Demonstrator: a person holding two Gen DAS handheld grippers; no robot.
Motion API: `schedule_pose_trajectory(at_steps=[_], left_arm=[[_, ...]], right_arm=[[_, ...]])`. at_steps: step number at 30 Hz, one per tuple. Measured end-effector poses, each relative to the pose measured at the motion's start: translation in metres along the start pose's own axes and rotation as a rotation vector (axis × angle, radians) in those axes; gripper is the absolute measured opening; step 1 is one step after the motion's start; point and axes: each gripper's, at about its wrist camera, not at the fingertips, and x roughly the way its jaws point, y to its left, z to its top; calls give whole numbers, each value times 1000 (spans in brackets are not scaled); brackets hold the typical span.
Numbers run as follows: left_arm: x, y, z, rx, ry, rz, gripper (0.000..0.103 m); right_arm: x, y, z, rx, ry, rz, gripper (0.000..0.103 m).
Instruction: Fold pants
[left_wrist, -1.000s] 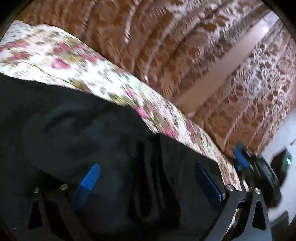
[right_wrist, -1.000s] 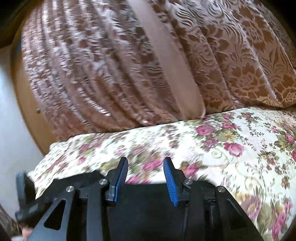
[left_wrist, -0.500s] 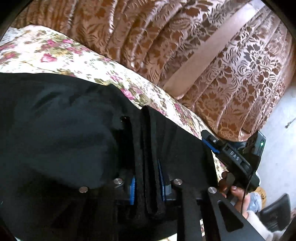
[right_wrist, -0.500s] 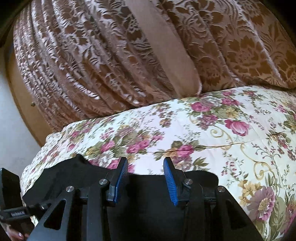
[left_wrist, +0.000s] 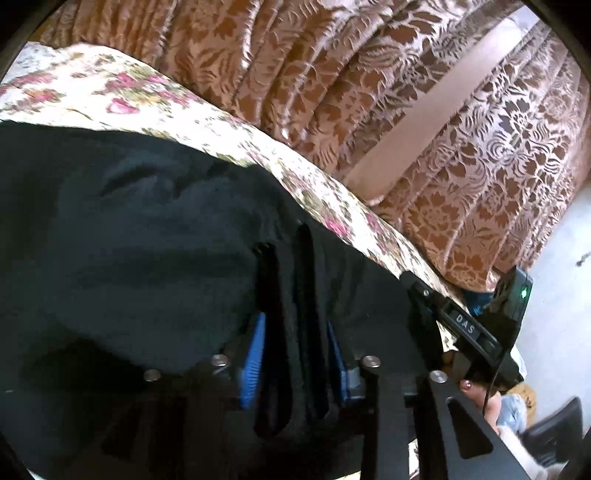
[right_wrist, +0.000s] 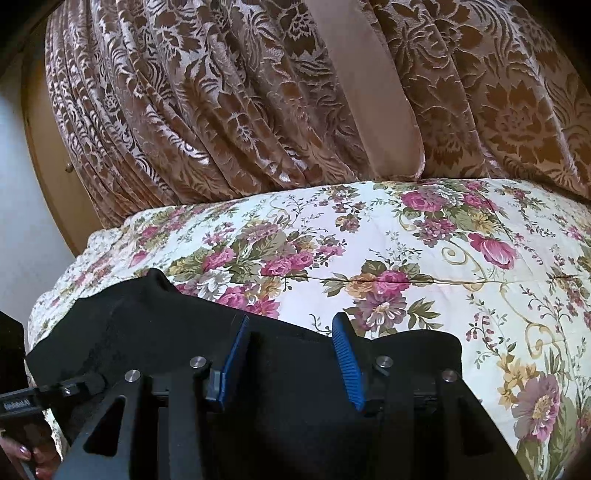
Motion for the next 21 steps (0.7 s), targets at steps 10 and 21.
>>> schedule_pose_trajectory(at_steps=[10,21], left_arm=[[-63,42,7,-99,-142,163,68],[-154,103,-13,-303,-372,231,84]], right_arm=[[-3,0,0,-2,-15,-1,47],[-5,-2,-1,13,-28,14,47]])
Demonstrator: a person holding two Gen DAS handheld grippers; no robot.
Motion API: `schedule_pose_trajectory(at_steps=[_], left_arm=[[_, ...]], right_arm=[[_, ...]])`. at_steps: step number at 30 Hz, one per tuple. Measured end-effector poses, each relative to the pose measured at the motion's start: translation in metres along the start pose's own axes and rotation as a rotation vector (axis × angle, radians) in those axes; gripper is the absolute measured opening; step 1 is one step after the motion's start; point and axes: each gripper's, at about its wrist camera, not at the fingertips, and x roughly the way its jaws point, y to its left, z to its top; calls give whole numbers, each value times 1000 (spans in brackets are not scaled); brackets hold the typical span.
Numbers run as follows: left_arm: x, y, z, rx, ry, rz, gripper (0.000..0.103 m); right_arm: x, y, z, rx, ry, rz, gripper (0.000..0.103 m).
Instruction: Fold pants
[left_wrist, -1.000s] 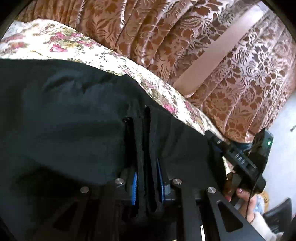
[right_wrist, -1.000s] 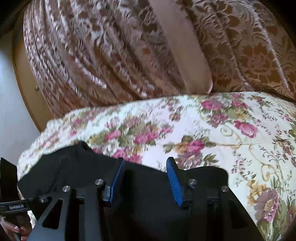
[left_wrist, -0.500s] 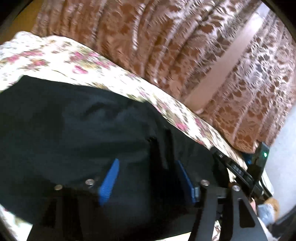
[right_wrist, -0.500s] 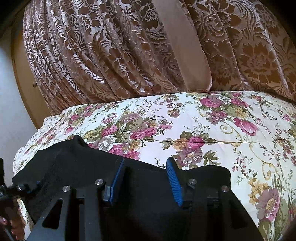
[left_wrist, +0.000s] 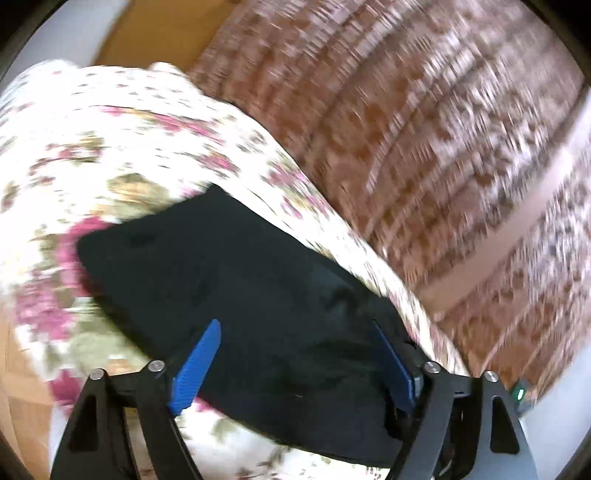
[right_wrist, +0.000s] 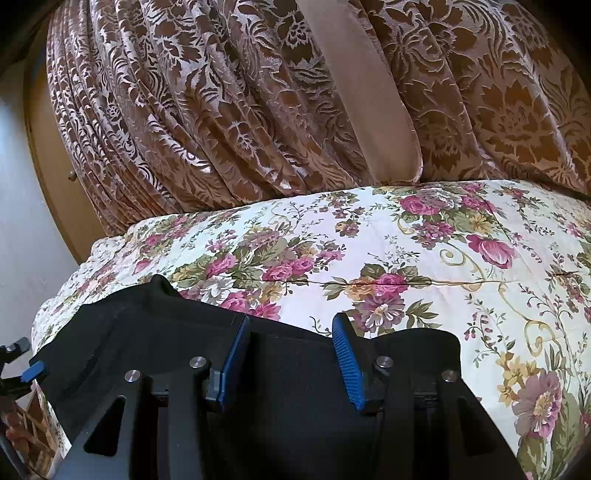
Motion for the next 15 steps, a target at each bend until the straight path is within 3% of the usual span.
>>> schedule_pose_trajectory(at_steps=[4,7,10,15], left_arm=[[-19,33,2,-85,-46,2,86],[-18,44,-4,-93,-26,36,86],[-4,48,-3,-120,17,23,85],[6,56,0,-134,15,14,85]], right_arm=[[0,0,0,0,-1,-1,47],[0,0,0,0,0,-2,47],[0,0,0,-1,0,-3,47],[0,1,0,-2,0,-5,47]])
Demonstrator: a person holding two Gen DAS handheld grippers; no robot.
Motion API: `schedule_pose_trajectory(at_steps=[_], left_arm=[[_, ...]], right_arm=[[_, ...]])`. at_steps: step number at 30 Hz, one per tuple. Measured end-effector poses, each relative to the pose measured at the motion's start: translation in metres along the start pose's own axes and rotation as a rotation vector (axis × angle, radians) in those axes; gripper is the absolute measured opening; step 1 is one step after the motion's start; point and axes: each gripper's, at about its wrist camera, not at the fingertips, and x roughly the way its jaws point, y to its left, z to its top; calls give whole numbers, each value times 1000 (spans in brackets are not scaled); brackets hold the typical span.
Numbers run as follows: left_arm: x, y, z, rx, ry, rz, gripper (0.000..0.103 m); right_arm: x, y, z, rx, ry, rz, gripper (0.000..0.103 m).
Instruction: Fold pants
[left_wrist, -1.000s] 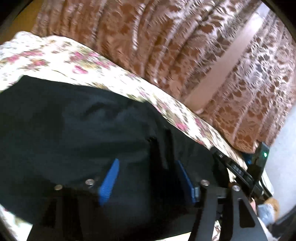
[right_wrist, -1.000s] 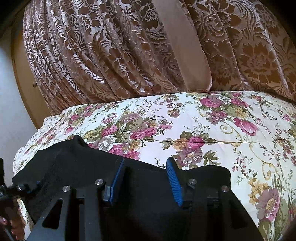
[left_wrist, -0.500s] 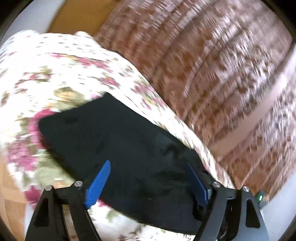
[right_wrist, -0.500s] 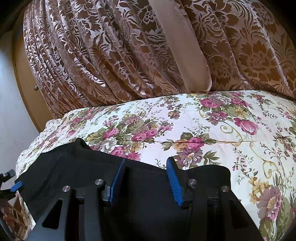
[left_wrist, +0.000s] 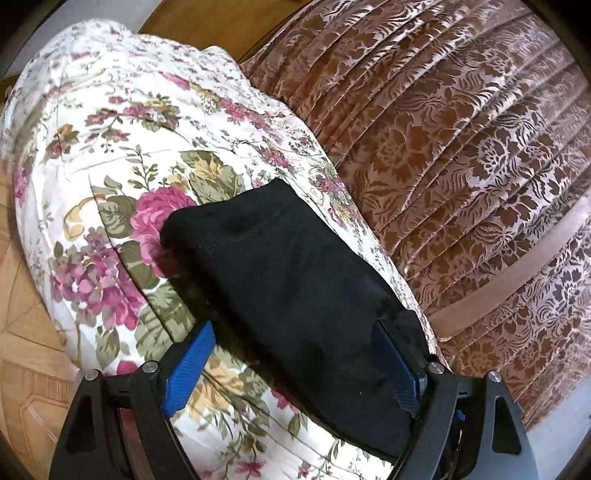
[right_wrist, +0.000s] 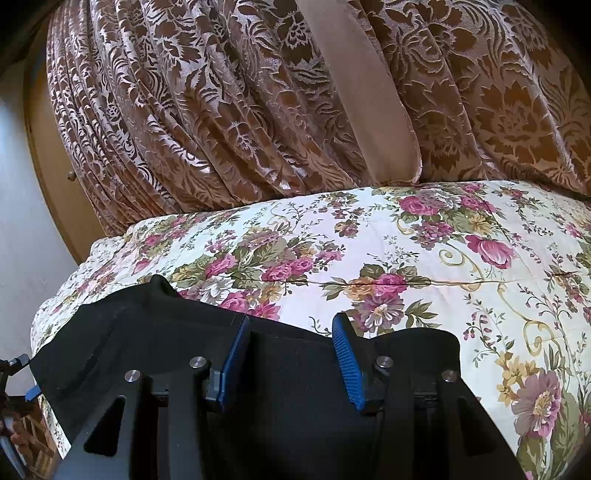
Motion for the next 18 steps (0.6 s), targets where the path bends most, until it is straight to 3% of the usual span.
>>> schedule_pose_trajectory(at_steps=[4,11,15,17,18], left_arm=[[12,11,9,-64,-25,-55,85],[33,8,21,-25,-11,-92,83],[40,11,26,-37,-28,-83,73],[43,11,27,-20,-42,-49,62],[44,10,27,-10,-44,-29,50]], right_arm=[[0,0,0,0,-1,0,47],[0,0,0,0,1,-2,47],[0,1,0,-1,-1,-2,47],[0,1,0,-2,-1,-2,47],[0,0,0,-1,0,-2,47]])
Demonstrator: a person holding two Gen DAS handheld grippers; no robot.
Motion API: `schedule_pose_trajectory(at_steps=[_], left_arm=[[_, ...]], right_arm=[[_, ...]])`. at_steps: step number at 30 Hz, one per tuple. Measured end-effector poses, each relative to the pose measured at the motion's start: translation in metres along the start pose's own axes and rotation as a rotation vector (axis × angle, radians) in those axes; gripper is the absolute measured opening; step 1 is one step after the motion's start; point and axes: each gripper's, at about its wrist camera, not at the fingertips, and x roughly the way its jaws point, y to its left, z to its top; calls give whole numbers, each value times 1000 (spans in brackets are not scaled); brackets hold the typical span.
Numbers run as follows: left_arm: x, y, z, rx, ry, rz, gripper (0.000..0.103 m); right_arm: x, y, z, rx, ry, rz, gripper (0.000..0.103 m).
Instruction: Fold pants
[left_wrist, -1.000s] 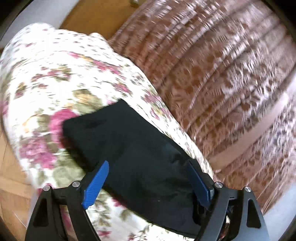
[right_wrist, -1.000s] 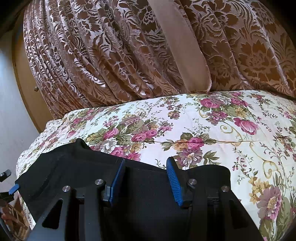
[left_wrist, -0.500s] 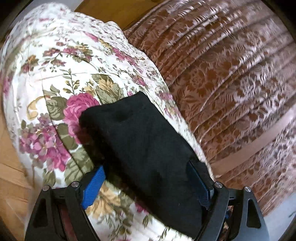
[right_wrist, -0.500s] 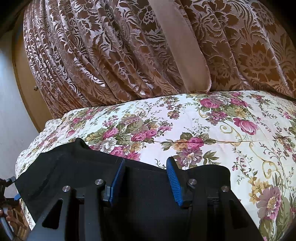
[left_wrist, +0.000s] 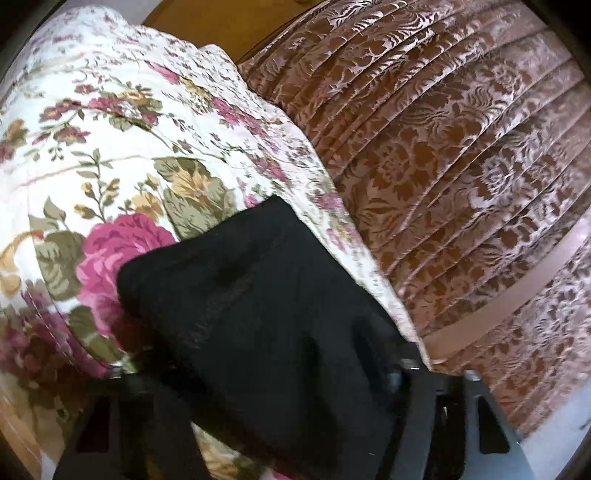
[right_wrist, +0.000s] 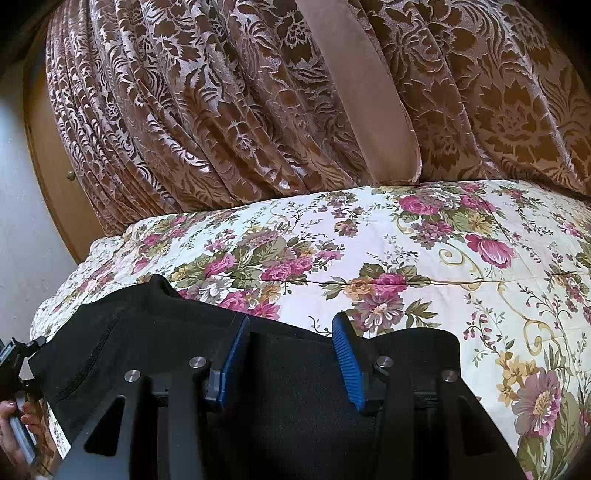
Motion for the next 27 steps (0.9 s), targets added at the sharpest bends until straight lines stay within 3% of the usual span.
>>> schedule_pose_trajectory(at_steps=[1,2,3,5,14,22,27], left_arm=[[1,0,0,11,2,33,35],[3,1,1,14,6,58,28],[4,3,2,10,12,72,22],[4,6,5,-22,24,30,17],[-13,-26,7,-16,-14,-36,13],[-35,-113,-3,261,-62,-114,13],[-47,-169,-19,411,-61,-226,13]], right_arm=[[0,0,0,0,1,-1,47],[0,0,0,0,2,-2,47],[1,0,0,1,2,-3,47],[1,0,0,1,1,-2,47],[1,0,0,3,0,0,47],[1,0,0,3,-1,-1,47],[0,0,0,5,-2,0,47]])
